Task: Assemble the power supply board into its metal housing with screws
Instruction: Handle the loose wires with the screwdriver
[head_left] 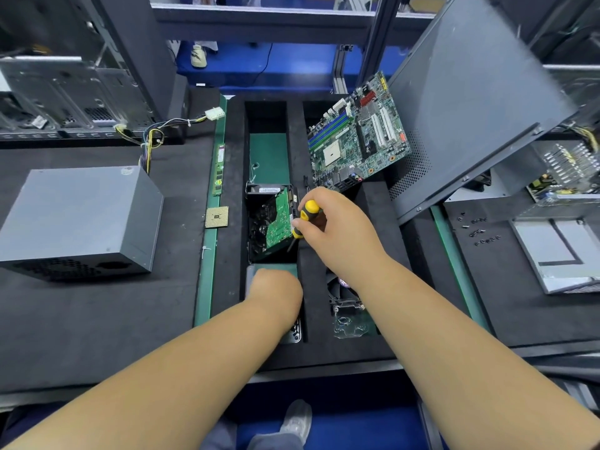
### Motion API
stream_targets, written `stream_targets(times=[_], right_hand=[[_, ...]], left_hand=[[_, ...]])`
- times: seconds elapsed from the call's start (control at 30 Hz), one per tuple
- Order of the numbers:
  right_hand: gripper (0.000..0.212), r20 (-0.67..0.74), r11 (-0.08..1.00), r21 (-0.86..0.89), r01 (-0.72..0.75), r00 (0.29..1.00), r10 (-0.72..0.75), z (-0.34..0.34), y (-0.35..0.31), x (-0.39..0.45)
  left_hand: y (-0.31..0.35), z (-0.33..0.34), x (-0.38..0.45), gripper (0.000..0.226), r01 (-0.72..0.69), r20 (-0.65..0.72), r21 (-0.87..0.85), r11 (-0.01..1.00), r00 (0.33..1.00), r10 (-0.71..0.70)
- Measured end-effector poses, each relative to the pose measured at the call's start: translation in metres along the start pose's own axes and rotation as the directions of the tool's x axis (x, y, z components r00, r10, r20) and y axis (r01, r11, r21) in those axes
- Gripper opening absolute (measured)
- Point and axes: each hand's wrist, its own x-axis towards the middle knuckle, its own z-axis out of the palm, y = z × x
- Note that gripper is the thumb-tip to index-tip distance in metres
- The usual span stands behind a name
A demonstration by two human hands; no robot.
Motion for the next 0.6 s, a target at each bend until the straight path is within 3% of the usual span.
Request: stream_targets(times=[0.27, 0.4, 0.6], right_hand=[[0.012, 0.003, 1.0, -0.007, -0.004, 1.0, 0.004, -0.005, -0.001, 0.003], [0.012, 0.001, 1.0, -0.025, -0.005, 1.0, 0.005, -0.004, -0.001, 0.004], [0.012, 0.013, 0.999, -0.031, -0.003, 1.0, 0.004, -0.005, -0.002, 0.006]], left_hand=[[-0.011, 0.006, -0.003, 0.021, 0.14, -0.048, -0.216, 0.966, 0.987, -0.153], [-0.008, 0.011, -0.001, 0.022, 0.089, -0.025, -0.176, 0.98, 0.995, -0.095], [-0.009, 0.01, 0.003, 0.021, 0.115, -0.002, -0.123, 0.986, 0.993, -0.116]])
